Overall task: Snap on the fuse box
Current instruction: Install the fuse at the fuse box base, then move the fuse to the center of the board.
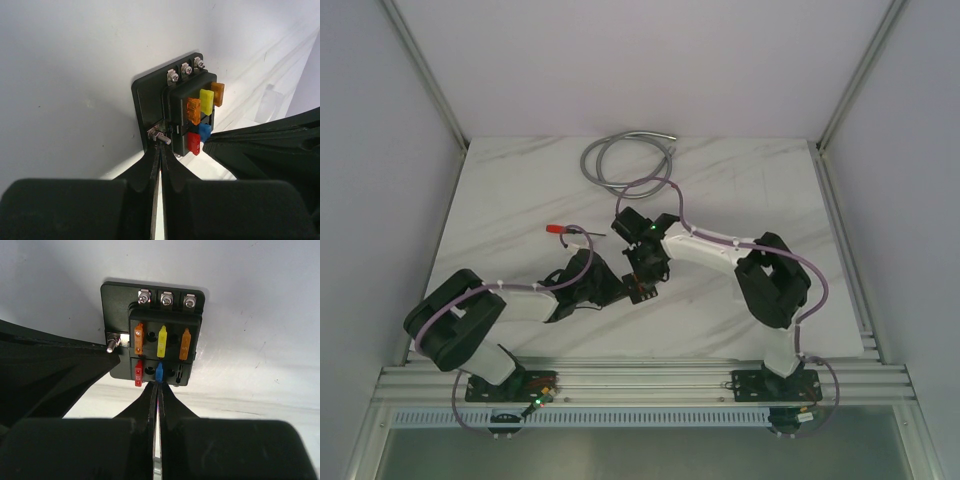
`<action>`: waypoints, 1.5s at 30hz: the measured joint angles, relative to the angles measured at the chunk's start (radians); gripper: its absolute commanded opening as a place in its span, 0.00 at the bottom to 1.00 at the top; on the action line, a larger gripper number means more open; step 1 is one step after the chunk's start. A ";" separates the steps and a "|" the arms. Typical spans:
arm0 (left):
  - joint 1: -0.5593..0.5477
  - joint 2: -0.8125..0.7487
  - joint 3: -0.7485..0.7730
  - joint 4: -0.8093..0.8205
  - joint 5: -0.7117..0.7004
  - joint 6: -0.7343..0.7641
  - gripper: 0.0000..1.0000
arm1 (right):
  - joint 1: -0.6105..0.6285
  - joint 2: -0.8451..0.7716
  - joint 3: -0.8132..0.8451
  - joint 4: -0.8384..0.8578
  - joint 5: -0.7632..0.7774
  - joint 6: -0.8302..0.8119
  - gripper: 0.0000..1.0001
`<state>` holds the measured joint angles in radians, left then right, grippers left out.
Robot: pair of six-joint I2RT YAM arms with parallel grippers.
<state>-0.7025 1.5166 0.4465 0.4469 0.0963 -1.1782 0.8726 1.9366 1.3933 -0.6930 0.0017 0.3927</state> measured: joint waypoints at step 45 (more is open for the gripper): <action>0.166 -0.275 -0.009 -0.156 -0.133 0.116 0.86 | -0.429 0.053 0.075 0.461 0.173 -0.223 0.60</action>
<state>-0.5369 1.2415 0.4374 0.2909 -0.0364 -1.0622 0.4435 1.9900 1.4681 -0.2317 0.1745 0.1696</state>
